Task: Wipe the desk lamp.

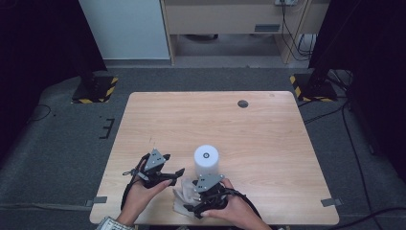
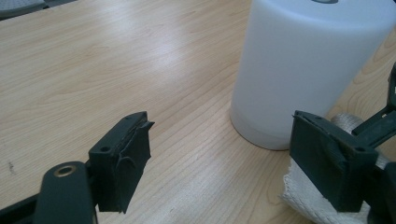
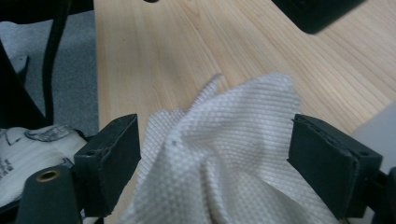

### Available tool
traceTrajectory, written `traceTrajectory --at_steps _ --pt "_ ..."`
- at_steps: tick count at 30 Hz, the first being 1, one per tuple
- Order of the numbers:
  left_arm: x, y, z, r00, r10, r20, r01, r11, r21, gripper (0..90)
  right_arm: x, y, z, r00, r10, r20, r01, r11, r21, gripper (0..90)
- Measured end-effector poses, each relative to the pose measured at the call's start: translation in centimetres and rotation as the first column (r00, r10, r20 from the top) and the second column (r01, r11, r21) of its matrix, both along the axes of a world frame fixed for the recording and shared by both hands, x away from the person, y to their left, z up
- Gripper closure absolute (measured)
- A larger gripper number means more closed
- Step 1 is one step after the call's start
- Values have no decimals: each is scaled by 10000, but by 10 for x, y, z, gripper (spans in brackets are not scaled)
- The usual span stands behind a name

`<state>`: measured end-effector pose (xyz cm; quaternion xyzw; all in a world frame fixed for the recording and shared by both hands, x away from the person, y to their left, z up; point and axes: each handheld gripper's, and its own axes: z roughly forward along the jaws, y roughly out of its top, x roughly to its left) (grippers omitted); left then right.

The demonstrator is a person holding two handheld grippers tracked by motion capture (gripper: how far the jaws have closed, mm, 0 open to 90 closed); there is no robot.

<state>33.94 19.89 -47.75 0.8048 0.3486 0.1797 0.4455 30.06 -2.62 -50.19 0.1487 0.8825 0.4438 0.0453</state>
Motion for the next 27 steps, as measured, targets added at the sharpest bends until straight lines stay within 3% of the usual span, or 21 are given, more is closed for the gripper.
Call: traceTrajectory --at_steps 7,13,18,21,27 --pt "-8 -2 3 9996 -283 22 283 9996 56 230 0 -10 9 9998 -155 111 154 9999 50 246" --pt "-25 -11 5 9951 -986 -74 987 9950 121 294 0 -35 13 9989 -416 233 417 9991 -48 379" --pt "-41 -27 1 9822 -1855 -309 1863 9822 237 328 5 -51 14 9969 -718 327 726 9971 -234 472" --pt "-46 -38 -6 9703 -2354 -549 2378 9704 417 322 8 -58 14 9955 -865 374 876 9958 -276 527" --pt "-49 -55 -20 9545 -2786 -1066 2870 9552 728 240 13 -70 15 9923 -1137 501 1151 9930 -252 612"
